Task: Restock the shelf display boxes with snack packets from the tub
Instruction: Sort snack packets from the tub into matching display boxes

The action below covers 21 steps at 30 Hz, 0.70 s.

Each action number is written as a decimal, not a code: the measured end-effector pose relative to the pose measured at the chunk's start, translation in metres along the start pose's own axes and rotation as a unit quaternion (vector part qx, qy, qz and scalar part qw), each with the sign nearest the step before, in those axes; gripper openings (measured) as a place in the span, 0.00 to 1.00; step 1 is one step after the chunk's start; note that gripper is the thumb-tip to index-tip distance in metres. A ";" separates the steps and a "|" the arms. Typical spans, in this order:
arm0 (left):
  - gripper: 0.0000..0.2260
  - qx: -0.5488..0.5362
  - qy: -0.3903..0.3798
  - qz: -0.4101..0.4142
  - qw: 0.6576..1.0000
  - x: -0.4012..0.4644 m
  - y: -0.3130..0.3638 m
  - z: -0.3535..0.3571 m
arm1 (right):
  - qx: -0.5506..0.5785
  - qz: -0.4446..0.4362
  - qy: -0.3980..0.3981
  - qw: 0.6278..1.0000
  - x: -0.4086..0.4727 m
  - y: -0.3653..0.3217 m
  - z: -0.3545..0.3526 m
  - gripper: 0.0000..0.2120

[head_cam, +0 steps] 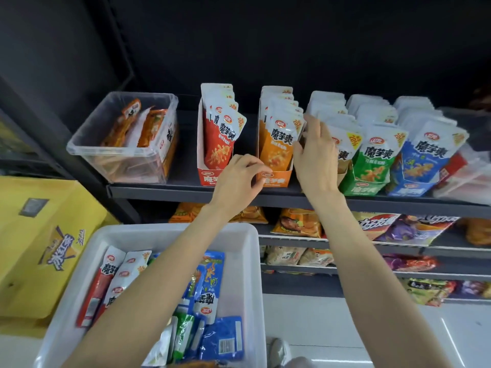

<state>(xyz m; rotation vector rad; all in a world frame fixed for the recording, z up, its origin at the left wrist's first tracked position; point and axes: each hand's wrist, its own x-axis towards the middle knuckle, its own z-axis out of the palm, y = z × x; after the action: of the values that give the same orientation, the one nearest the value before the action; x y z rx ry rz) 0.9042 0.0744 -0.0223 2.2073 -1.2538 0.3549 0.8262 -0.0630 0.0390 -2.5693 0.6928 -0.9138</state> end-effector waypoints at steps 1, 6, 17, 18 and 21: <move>0.09 -0.004 -0.004 0.000 1.000 -0.001 0.000 -0.001 | 0.002 -0.009 0.019 1.000 -0.009 -0.002 -0.004 0.20; 0.11 -0.056 0.035 -0.039 0.997 -0.029 0.002 -0.020 | 0.121 -0.088 0.019 0.989 -0.072 -0.009 -0.018 0.14; 0.16 -0.073 -0.128 -0.202 0.968 -0.237 -0.054 -0.095 | 0.229 -0.081 -0.434 0.868 -0.195 -0.052 0.065 0.06; 0.18 -0.035 -0.159 -0.194 0.967 -0.250 -0.059 -0.097 | 0.223 -0.087 -0.457 0.856 -0.201 -0.057 0.074 0.06; 0.25 0.065 -0.262 -0.203 0.941 -0.274 -0.067 -0.098 | 0.172 -0.074 -0.506 0.842 -0.217 -0.075 0.101 0.08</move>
<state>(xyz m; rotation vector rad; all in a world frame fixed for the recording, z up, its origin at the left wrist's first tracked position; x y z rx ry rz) 0.8217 0.3504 -0.1000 2.7054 -0.9940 -0.3475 0.7710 0.1309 -0.1101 -2.3132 0.0019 0.3351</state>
